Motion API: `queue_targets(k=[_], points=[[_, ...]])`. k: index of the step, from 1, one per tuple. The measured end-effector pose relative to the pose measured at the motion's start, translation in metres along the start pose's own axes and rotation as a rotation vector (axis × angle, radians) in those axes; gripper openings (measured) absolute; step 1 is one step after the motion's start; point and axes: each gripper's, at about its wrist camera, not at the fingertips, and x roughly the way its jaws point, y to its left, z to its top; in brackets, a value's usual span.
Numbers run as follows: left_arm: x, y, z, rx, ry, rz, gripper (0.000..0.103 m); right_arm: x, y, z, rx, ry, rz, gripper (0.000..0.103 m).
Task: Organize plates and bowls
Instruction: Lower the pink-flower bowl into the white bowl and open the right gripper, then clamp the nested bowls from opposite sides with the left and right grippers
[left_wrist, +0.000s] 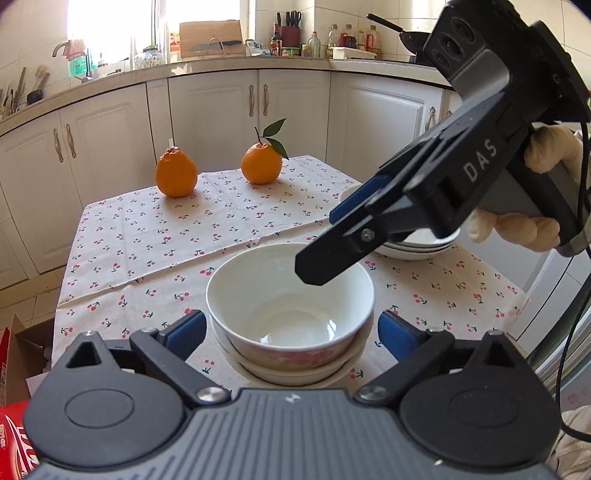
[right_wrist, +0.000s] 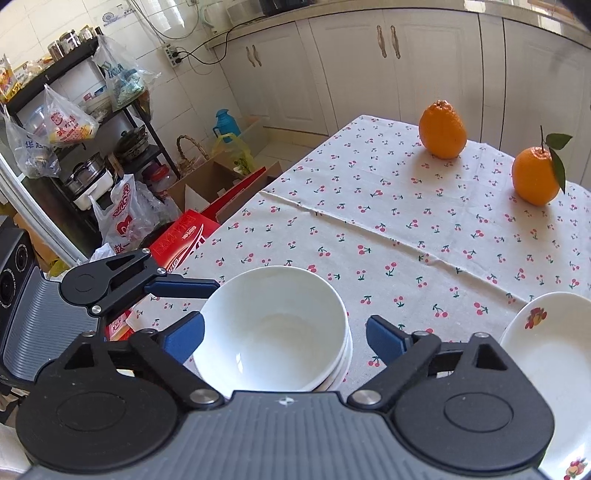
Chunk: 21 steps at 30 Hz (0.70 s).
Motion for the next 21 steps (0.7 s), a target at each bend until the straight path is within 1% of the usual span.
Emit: queue_targets(k=[5,10,14,17,19,21], points=[[-0.008,0.002,-0.005,0.027,-0.004,0.006,0.099,-0.006,0.009,-0.009,-0.067,-0.024,-0.035,0.103],[-0.014,0.006,-0.011,0.057,0.004,0.012,0.099,-0.011,0.018,-0.022,-0.114,-0.021,-0.08,0.103],[-0.017,0.008,-0.018,0.094,0.015,0.001,0.1,-0.014,0.029,-0.032,-0.172,-0.018,-0.119,0.103],[-0.015,0.009,-0.022,0.112,0.043,-0.005,0.1,-0.014,0.038,-0.04,-0.224,-0.011,-0.14,0.103],[-0.013,0.012,-0.024,0.104,0.074,-0.007,0.1,-0.013,0.043,-0.044,-0.253,-0.004,-0.145,0.103],[-0.01,0.016,-0.027,0.091,0.087,-0.014,0.1,-0.009,0.046,-0.048,-0.275,0.009,-0.143,0.103]])
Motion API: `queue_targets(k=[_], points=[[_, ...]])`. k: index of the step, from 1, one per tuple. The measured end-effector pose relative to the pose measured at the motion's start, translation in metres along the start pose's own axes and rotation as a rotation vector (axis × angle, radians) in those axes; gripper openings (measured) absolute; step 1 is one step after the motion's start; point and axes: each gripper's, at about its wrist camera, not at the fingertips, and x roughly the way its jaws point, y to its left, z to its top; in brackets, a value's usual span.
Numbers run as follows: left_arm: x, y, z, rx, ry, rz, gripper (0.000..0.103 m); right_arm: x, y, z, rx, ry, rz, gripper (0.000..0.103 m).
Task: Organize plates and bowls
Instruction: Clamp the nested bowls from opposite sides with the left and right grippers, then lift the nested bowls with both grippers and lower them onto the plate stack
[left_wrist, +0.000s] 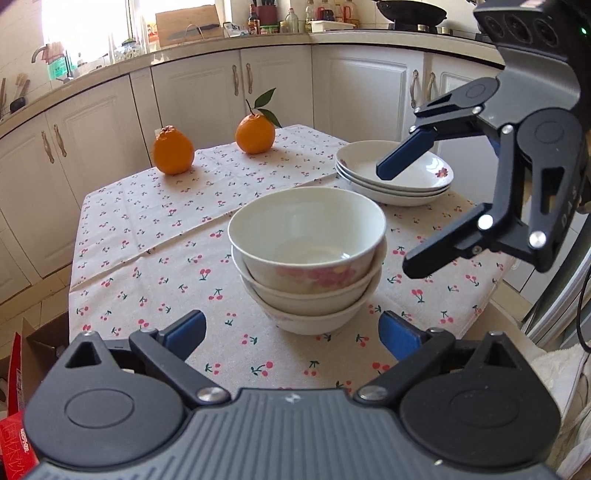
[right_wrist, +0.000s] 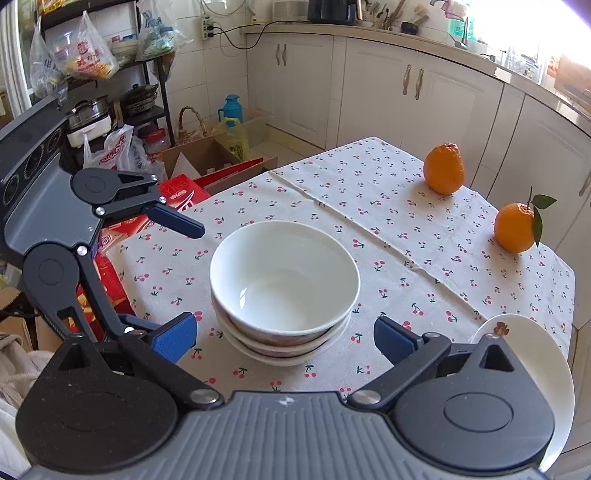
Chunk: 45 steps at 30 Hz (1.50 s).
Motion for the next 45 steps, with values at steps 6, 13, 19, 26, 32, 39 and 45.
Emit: queue_targets(k=[6,13,19,26,32,39,45], points=[[0.017,0.005,-0.004,0.034,0.041,-0.011,0.099,0.018,0.005,-0.013,-0.037,0.041,0.0,0.103],[0.04,0.011,-0.003,0.101,0.075,-0.049,0.099,0.039,0.001,-0.027,-0.093,0.058,-0.022,0.103],[0.055,0.018,0.001,0.155,0.088,-0.135,0.098,0.057,-0.003,-0.03,-0.161,0.085,-0.001,0.103],[0.066,0.027,0.008,0.244,0.102,-0.259,0.095,0.068,-0.013,-0.019,-0.189,0.088,0.068,0.103],[0.074,0.035,0.013,0.303,0.118,-0.35,0.089,0.071,-0.016,-0.011,-0.237,0.111,0.119,0.102],[0.078,0.038,0.018,0.334,0.115,-0.413,0.087,0.075,-0.019,-0.005,-0.258,0.138,0.159,0.097],[0.076,0.036,0.021,0.372,0.122,-0.439,0.084,0.078,-0.022,-0.001,-0.259,0.152,0.182,0.093]])
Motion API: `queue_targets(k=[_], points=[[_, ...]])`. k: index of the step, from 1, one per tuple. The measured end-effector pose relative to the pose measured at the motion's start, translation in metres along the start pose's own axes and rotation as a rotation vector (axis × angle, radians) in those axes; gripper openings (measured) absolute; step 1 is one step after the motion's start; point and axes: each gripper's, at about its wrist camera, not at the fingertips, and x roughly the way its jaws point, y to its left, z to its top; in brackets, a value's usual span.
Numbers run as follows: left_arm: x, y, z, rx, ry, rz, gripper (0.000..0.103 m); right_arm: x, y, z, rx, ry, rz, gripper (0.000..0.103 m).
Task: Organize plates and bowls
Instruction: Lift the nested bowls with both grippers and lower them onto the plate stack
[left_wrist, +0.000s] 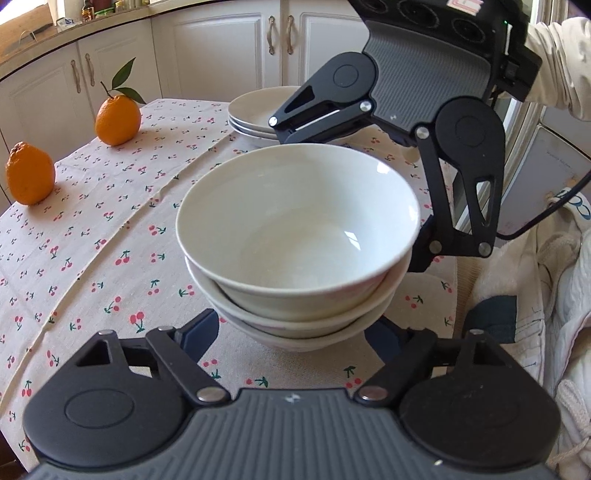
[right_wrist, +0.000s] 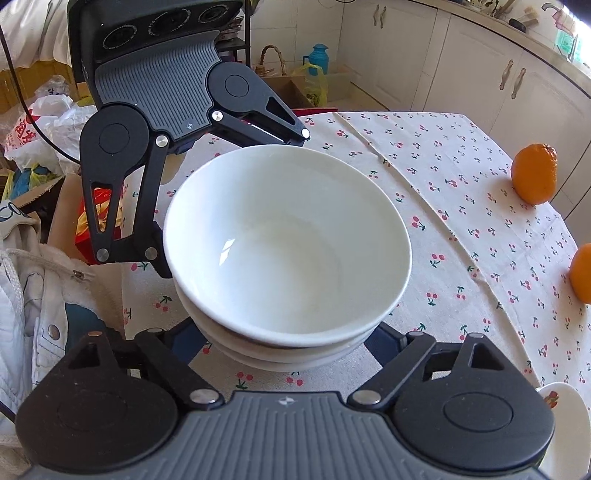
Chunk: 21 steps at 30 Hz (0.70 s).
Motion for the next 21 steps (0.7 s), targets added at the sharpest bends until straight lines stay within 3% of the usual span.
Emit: queue_targets(k=[21], points=[[0.0021,-0.0023,0.0011,0.01,-0.02,-0.012,0.082,-0.0005,-0.0039,0.0009,0.002,0.006,0.018,0.092]])
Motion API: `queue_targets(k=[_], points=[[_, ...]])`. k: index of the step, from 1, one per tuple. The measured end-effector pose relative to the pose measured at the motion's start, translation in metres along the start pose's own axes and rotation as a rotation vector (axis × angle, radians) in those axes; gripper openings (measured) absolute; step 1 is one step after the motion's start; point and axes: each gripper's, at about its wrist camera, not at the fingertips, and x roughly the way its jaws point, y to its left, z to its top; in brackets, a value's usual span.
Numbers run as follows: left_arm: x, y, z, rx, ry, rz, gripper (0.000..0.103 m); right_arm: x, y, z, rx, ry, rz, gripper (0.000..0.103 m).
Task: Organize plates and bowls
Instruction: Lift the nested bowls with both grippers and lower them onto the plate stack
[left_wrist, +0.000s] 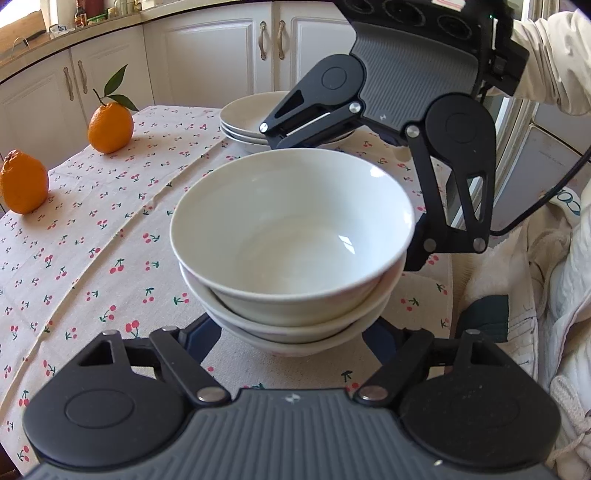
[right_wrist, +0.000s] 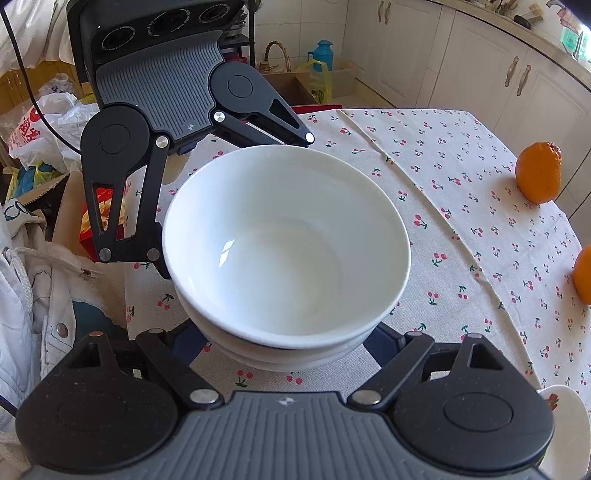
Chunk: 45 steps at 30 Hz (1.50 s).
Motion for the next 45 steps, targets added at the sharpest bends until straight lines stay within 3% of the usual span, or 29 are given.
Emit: queue_targets(k=[21,33,45], points=[[-0.009,-0.052,0.027,-0.06,0.0,0.063,0.082,-0.051,0.011,-0.03,-0.051,-0.035,0.03,0.091],[0.019,-0.068,0.077,0.007,-0.024,0.059,0.082,-0.099,-0.007,-0.074,-0.028,-0.049,-0.044,0.091],[0.061,-0.049,0.141,0.076,-0.058,0.05,0.082,-0.136,-0.065,-0.105,0.021,-0.065,-0.126,0.091]])
